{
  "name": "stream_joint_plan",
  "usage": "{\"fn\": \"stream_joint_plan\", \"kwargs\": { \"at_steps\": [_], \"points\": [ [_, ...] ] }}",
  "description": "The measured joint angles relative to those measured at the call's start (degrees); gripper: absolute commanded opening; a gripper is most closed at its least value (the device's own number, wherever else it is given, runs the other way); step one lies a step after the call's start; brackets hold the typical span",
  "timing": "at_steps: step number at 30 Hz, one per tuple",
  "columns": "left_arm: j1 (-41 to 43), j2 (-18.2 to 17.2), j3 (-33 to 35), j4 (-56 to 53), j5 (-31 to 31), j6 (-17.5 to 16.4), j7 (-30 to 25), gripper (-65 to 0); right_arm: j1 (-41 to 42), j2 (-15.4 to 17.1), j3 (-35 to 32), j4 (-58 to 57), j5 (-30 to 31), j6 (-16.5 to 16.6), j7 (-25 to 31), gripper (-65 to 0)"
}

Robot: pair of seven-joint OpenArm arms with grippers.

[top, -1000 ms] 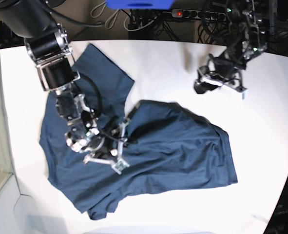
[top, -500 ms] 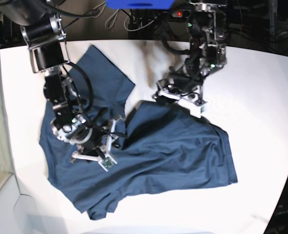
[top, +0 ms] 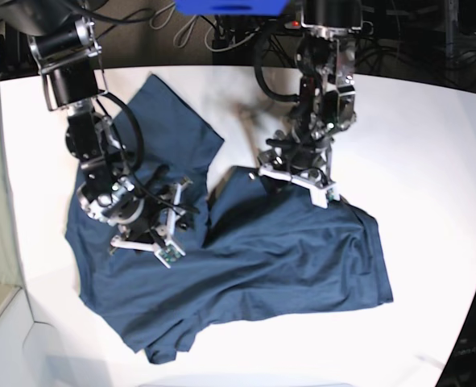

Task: Layout the t-shirt on the table in an organized manner, then fold the t-shirt properly
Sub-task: 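Move the left gripper down to grasp the shirt beside the right gripper, then pull the shirt apart with both grippers, spreading the shoulders outward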

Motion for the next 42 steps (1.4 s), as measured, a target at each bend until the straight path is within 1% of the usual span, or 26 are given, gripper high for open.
{"fn": "stream_joint_plan", "kwargs": {
  "at_steps": [5, 9, 10, 11, 13, 15, 17, 18, 20, 21, 24, 26, 28, 30, 32, 33, 35, 37, 39, 42],
  "points": [
    [-2.1, 0.07, 0.17, -2.49, -0.24, -0.24, -0.42, -41.6, -0.42, 0.24, 0.0, 0.04, 0.07, 0.0, 0.59, -36.0],
    [-3.91, -0.02, 1.03, -5.7, -2.69, -0.74, -1.97, -42.2, -0.76, 0.81, 0.0, 0.04, 0.22, -0.02, 0.42, -36.0],
    [-4.63, -0.02, 1.14, -6.88, -3.21, -1.29, -2.1, -43.5, -0.74, 0.81, 0.0, 0.04, 0.22, 0.0, 0.44, -36.1],
    [-5.33, 0.0, 1.14, -7.93, -4.0, -1.53, -2.16, -46.3, -0.66, 0.79, 0.0, 0.04, 0.24, 0.0, 0.44, -36.1],
    [-5.88, 0.07, 1.18, -8.96, -4.81, -1.51, -1.88, -54.2, -0.63, 0.76, 0.02, 0.04, 0.24, -0.02, 0.59, -36.1],
    [-5.33, 0.0, 1.18, -8.74, -6.45, -1.49, -1.25, -64.1, -0.63, 0.94, 0.15, 0.04, 0.24, 0.0, 0.59, -36.1],
    [-4.07, -0.02, 1.18, -6.86, -8.46, -1.22, 0.55, -64.7, -0.63, 1.77, 0.17, 0.04, 0.22, -0.02, 0.59, -36.1],
    [-3.28, -0.04, 1.18, -5.05, -8.39, -0.61, 3.89, -63.8, -0.63, 2.21, 0.22, 0.07, 0.22, -0.02, 0.57, -36.1],
    [-1.75, -0.76, 1.27, -1.2, -9.09, 0.24, 8.79, -65.0, -0.63, 2.38, 0.48, 0.07, 0.2, -0.02, 0.5, -36.1],
    [-0.59, -1.75, 1.57, 1.44, -10.1, 0.48, 11.1, -64.7, -0.63, 2.36, 0.48, 0.07, 0.2, -0.02, 0.44, -36.1],
    [1.33, -5.9, 1.38, 9.94, -12.04, 0.5, 15.06, -64.6, -0.63, 3.28, 0.11, 0.07, 0.24, 0.0, 0.57, -36.1],
    [0.79, -8.68, 0.76, 13.94, -12.66, 0.2, 16.52, -64.6, -1.16, 3.72, 0.28, 0.2, 0.17, -0.02, 0.61, -36.1],
    [0.22, -10.95, 0.79, 16.33, -12.79, 0.2, 19.89, -64.6, -2.82, 3.72, 0.2, 2.05, 0.0, -0.02, 0.61, -36.1],
    [0.35, -12.31, 0.85, 17.88, -12.94, 0.04, 22.45, -64.6, -4.87, 3.74, 0.02, 3.61, 0.42, -0.04, 0.83, -36.1],
    [0.92, -14.08, 1.18, 18.99, -13.16, -0.11, 26.05, -64.6, -6.45, 4.13, -0.09, 3.96, 0.44, 0.87, 1.07, -36.1],
    [1.2, -15.15, 1.2, 19.52, -13.11, -0.22, 27.36, -64.6, -6.86, 4.44, -0.11, 3.82, 0.31, 1.95, 0.76, -36.1],
    [2.19, -17.9, 1.14, 21.51, -13.09, -0.26, 30.95, -64.6, -7.02, 4.72, 0.2, 3.58, 0.22, 2.43, 0.59, -36.1],
    [4.22, -19.47, 0.83, 23.87, -13.27, -0.37, 32.54, -64.6, -6.62, 4.7, 0.37, 2.89, 0.22, 2.49, 1.07, -36.1],
    [6.43, -21.81, 1.09, 24.98, -14.25, -0.48, 35.04, -64.6, -6.29, 4.52, 0.37, 1.7, 0.24, 2.51, 1.44, -36.1],
    [8.74, -26.36, 1.09, 26.86, -14.43, -0.5, 34.82, -64.6, -6.38, 4.57, 0.37, 0.52, 0.24, 2.58, 1.14, -36.1]
  ]
}}
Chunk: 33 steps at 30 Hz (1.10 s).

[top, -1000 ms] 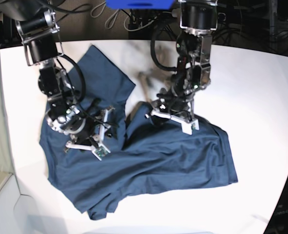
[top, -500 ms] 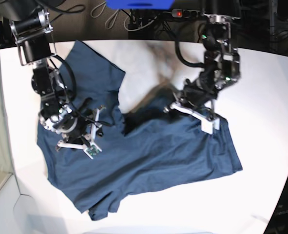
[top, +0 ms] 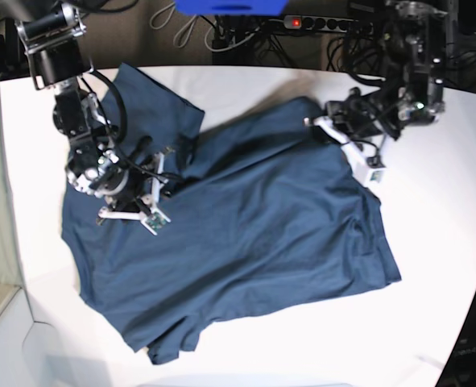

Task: Layout the t-shirt on the table in an organized manner, then fold the t-shirt properly
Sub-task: 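Pull the shirt apart with both grippers, spreading the shoulders outward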

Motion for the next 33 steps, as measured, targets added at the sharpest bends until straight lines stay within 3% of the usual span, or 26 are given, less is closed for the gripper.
{"fn": "stream_joint_plan", "kwargs": {
  "at_steps": [4, 9, 14, 21, 26, 30, 33],
  "points": [
    [0.2, -4.35, -0.96, 0.11, -0.07, -0.11, -0.17, -64.6, 0.02, 0.0, 0.0, -0.44, 0.2, 0.0, 0.15, -36.1],
    [1.88, -8.44, -7.67, -0.04, 0.87, -0.11, 0.79, -64.2, -0.15, 0.15, -0.11, -0.48, -0.02, 0.0, 0.11, -36.2],
    [-0.28, -8.09, -10.03, -5.29, 0.44, -0.13, 1.57, -64.1, -0.46, -0.02, -0.26, -0.48, 0.17, 0.0, 0.2, -36.2],
    [-6.58, -7.72, -5.99, -12.26, 0.37, -0.13, 1.27, -64.0, -1.27, 0.02, 0.0, -0.9, 0.24, 0.0, 1.09, -36.2],
    [-10.69, -8.02, -3.63, -18.01, 0.66, -0.11, 1.73, -64.0, 1.18, 0.94, 0.15, -7.39, 2.19, 0.37, 7.78, -36.3],
    [-12.33, -7.93, -2.91, -14.75, -0.02, -0.13, 1.51, -64.0, 5.14, 1.27, 0.17, -15.34, 2.86, 0.68, 15.23, -36.2],
    [-12.72, -7.39, -3.15, -10.8, -0.07, -0.13, 1.73, -64.0, 10.29, 1.29, 0.2, -21.16, 2.27, 0.83, 15.61, -36.2]
  ]
}}
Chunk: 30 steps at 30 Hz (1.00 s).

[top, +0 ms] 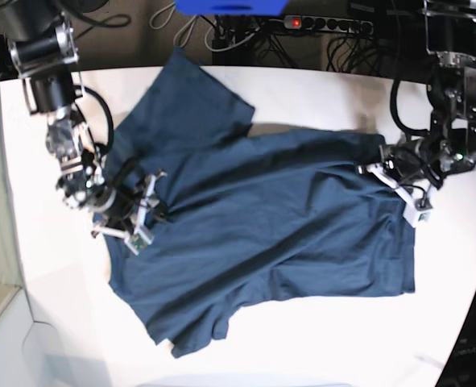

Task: Layout the t-shirt on the table in an organized manner, then fold the t-shirt properly
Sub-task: 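Pull the shirt apart with both grippers, spreading the shoulders outward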

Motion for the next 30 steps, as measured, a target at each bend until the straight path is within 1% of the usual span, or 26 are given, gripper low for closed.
{"fn": "stream_joint_plan", "kwargs": {
  "at_steps": [2, 5, 8, 10, 12, 13, 16, 17, 18, 20, 21, 23, 25, 27, 30],
  "points": [
    [-0.98, 0.55, 0.0, 1.49, -0.15, -0.02, -0.22, -64.0, 2.45, 0.44, 0.74, -1.53, -1.7, -0.09, -2.25, -36.2],
    [-1.31, 1.27, 0.04, 1.49, -0.02, -0.02, -0.61, -64.0, 3.08, 1.18, 3.72, -1.29, -1.9, -0.13, -3.06, -36.2],
    [-1.25, 1.29, 0.22, -0.79, -0.24, -0.04, -0.22, -64.0, 3.45, 3.21, 4.35, 0.48, -1.88, 0.07, -3.34, -36.0],
    [-1.25, 1.18, 0.22, -1.4, 0.44, 0.02, -0.22, -64.0, 3.43, 4.24, 4.96, 3.37, -2.93, -0.2, -4.31, -36.0],
    [-1.03, 0.81, 0.04, -1.11, 0.48, 0.0, -0.48, -64.0, 0.98, 5.38, 6.23, 9.81, -2.93, -0.96, -6.16, -36.0],
    [-1.03, 0.61, 0.0, -0.98, 0.42, 0.0, -0.42, -64.0, -1.05, 5.84, 7.5, 14.1, -2.12, -0.52, -7.3, -36.0],
    [-0.94, 0.68, -0.11, 0.26, 0.2, 0.02, -0.33, -64.0, -10.23, 6.43, 10.14, 30.03, -3.06, -0.59, -15.47, -35.9],
    [-1.03, 0.9, 0.0, 1.27, 0.26, 0.07, -0.44, -64.0, -13.35, 6.4, 10.21, 35.08, -3.37, -0.31, -17.4, -35.9],
    [-1.36, 1.68, -0.02, 1.97, 0.28, 0.04, -0.44, -64.0, -16.24, 6.27, 10.19, 39.58, -2.58, -0.17, -18.03, -35.9],
    [-2.38, 3.06, 0.33, 2.67, 0.31, 0.02, -0.33, -64.0, -21.44, 5.22, 9.9, 46.51, -1.55, 0.0, -18.95, -35.9],
    [-3.23, 3.32, 0.61, 2.51, 0.24, 0.0, 0.22, -64.0, -24.09, 3.72, 10.05, 48.78, -1.92, -0.15, -19.54, -35.9],
    [-4.85, 3.41, 0.74, 2.29, 0.46, 0.02, -0.04, -64.0, -29.51, 0.39, 10.23, 50.4, -2.36, -0.39, -19.78, -35.9],
    [-5.51, 2.84, 1.7, 2.34, 0.83, 0.02, -0.28, -64.0, -33.94, -1.81, 9.97, 50.36, -2.14, -0.11, -20.2, -35.9],
    [-5.07, 2.73, 2.34, 2.34, 2.12, 0.04, 0.17, -64.0, -35.52, -4.11, 10.05, 48.94, -2.25, -0.15, -20.2, -35.9],
    [-4.42, 2.4, 4.44, 2.27, 6.51, 0.07, 0.22, -64.0, -35.01, -5.66, 10.08, 44.87, -2.21, -0.2, -19.58, -35.9]
  ]
}}
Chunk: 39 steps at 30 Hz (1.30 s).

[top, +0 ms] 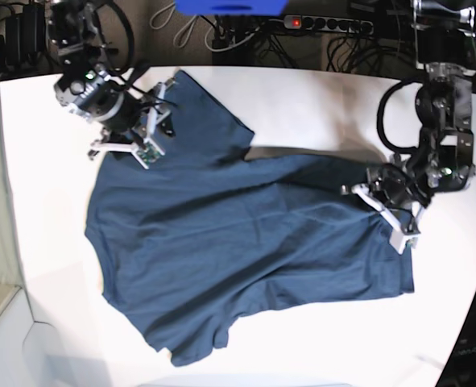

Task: Layout the t-shirt on the table in an organized manner, then fold the t-shirt properly
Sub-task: 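Pull the shirt apart with both grippers, spreading the shoulders outward, then drag the shirt edge with the left gripper away from the right gripper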

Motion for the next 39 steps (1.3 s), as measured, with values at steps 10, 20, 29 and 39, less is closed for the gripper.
{"fn": "stream_joint_plan", "kwargs": {
  "at_steps": [10, 20, 29, 39],
  "points": [
    [1.75, 0.5, 10.38, 0.04, 2.93, 0.15, -0.35, -64.0, 0.9, 2.08, 1.77, -15.13, 2.78, 0.5, 18.6, -35.9],
    [-3.1, 3.76, 13.55, 1.95, 4.2, 0.15, -2.8, -64.1, 4.72, 5.86, 5.38, -19.98, 4.09, 0.63, 19.5, -35.9],
    [-4.33, 7.28, 13.25, -1.03, 4.98, 0.15, -3.19, -64.4, 4.63, 5.97, 5.29, -19.76, 4.07, 0.5, 19.17, -36.0],
    [-3.48, 8.02, 9.99, -1.4, 4.44, 0.28, -2.82, -27.1, 4.55, 5.73, 5.29, -19.71, 4.07, 0.46, 19.19, -36.1]
  ]
}}
